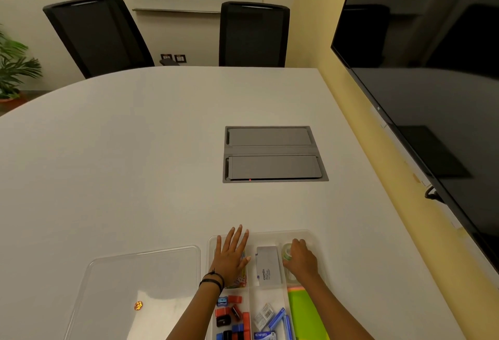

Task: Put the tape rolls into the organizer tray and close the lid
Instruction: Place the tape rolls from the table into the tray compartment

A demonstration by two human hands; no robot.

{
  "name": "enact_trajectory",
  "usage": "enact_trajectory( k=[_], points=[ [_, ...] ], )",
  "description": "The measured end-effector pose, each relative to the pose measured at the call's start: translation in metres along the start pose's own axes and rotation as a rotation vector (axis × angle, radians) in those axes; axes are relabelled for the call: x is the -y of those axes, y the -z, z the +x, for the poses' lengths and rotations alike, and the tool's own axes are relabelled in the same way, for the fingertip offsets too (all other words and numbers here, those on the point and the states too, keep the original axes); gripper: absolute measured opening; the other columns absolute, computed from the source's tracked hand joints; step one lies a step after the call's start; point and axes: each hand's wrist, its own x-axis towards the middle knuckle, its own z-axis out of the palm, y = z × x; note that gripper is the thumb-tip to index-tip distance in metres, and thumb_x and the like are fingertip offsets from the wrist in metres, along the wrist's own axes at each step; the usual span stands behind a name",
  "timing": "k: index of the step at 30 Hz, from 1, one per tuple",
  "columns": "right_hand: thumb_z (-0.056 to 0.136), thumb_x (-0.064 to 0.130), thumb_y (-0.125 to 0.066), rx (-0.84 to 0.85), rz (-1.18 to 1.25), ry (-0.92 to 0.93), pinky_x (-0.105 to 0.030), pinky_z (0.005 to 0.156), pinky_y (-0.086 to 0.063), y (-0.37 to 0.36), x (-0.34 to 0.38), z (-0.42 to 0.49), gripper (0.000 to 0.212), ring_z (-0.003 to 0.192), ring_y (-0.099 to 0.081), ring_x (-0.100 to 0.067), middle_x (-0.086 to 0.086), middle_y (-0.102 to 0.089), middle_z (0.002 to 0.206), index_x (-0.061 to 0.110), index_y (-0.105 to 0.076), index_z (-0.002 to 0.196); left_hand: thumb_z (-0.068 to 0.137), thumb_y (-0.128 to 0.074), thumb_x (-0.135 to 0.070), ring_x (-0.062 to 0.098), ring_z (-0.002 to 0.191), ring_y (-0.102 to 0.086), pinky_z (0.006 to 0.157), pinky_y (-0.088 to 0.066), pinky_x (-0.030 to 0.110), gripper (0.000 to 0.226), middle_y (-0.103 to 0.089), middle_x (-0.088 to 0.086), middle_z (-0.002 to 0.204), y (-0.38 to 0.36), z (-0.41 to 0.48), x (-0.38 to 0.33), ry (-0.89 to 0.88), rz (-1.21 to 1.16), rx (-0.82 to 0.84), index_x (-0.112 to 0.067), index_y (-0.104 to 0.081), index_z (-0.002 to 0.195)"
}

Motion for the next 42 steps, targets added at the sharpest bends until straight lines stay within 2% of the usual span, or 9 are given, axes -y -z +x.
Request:
enact_trajectory(
  k=[4,9,13,16,19,29,33,37,42],
  points=[
    [0.084,0.031,-0.065,-0.027,0.069,0.006,-0.030,0.071,-0.046,0.004,-0.004,0.000,0.033,0.101,-0.061,-0.027,-0.010,-0.051,0.120,0.016,-0.044,0.105,0.089,-0.038,-0.054,0.016,0.134,0.034,0.113,-0.013,0.045,0.088,0.034,0.002,0.149,-0.001,0.001,0.000,0.017,0.004,0.004,-0.018,0.023,0.141],
    [0.083,0.021,-0.068,-0.100,0.175,0.036,-0.024,0.063,-0.032,0.005,-0.013,-0.001,0.050,0.080,-0.052,-0.021,-0.003,-0.041,0.096,0.030,-0.022,0.064,0.095,-0.001,-0.049,0.016,0.136,0.029,0.110,0.019,0.038,0.059,0.033,0.001,0.150,0.002,0.001,0.001,0.014,-0.003,0.043,-0.019,0.017,0.143],
    [0.083,0.022,-0.068,-0.040,0.139,0.050,-0.024,0.065,-0.033,0.004,-0.011,-0.005,0.053,0.079,-0.047,-0.017,-0.003,-0.036,0.097,0.031,-0.019,0.062,0.094,0.002,-0.048,0.020,0.136,0.030,0.112,-0.021,0.042,0.060,0.036,0.005,0.148,-0.006,0.001,0.002,0.056,0.015,0.039,-0.016,0.019,0.142],
    [0.082,0.027,-0.068,0.043,0.057,0.046,-0.027,0.072,-0.042,0.003,-0.004,-0.010,0.026,0.101,-0.056,-0.025,-0.009,-0.044,0.113,0.027,-0.042,0.085,0.093,0.005,-0.050,0.019,0.137,0.028,0.114,0.001,0.042,0.061,0.033,0.003,0.150,-0.004,0.002,0.002,0.043,-0.005,0.074,-0.017,0.016,0.143],
    [0.083,0.025,-0.068,0.052,-0.024,0.015,-0.032,0.086,-0.050,-0.004,0.002,-0.011,0.048,0.112,-0.055,-0.027,-0.012,-0.042,0.131,0.012,-0.043,0.122,0.093,0.001,-0.052,0.020,0.137,0.028,0.114,0.001,0.038,0.063,0.034,0.004,0.149,-0.003,0.002,0.003,0.038,0.015,0.112,-0.017,0.016,0.143],
    [0.089,0.014,-0.060,-0.104,0.014,-0.015,-0.030,0.086,-0.052,-0.009,-0.002,-0.012,0.054,0.115,-0.051,-0.024,-0.010,-0.046,0.130,0.007,-0.030,0.133,0.094,-0.004,-0.051,0.016,0.136,0.030,0.108,0.022,0.038,0.062,0.035,0.001,0.149,0.006,-0.001,-0.001,0.022,-0.047,0.120,-0.018,0.018,0.143],
    [0.090,0.012,-0.057,-0.105,0.015,0.034,-0.029,0.085,-0.053,-0.011,-0.003,-0.012,0.066,0.117,-0.050,-0.023,-0.011,-0.041,0.136,0.013,-0.018,0.144,0.093,-0.038,-0.045,0.006,0.131,0.036,0.104,0.029,0.031,0.081,0.044,-0.013,0.142,0.004,-0.001,0.000,0.011,-0.104,0.072,-0.030,0.028,0.138],
    [0.094,0.004,-0.046,-0.068,-0.043,0.102,-0.031,0.091,-0.052,-0.012,-0.001,-0.008,0.056,0.122,-0.046,-0.025,-0.011,-0.030,0.148,0.018,-0.026,0.144,0.094,-0.006,-0.053,0.015,0.137,0.028,0.108,0.022,0.037,0.064,0.033,-0.001,0.150,0.010,0.000,-0.001,0.027,-0.060,0.129,-0.019,0.016,0.143],
    [0.093,-0.001,-0.046,-0.070,-0.004,0.114,-0.032,0.090,-0.051,-0.012,-0.001,-0.004,0.047,0.122,-0.046,-0.027,-0.011,-0.032,0.145,0.015,-0.038,0.137,0.093,-0.008,-0.053,0.016,0.137,0.028,0.108,0.022,0.038,0.065,0.033,0.001,0.150,0.007,0.001,0.000,0.027,-0.045,0.122,-0.019,0.014,0.144]
  ],
)
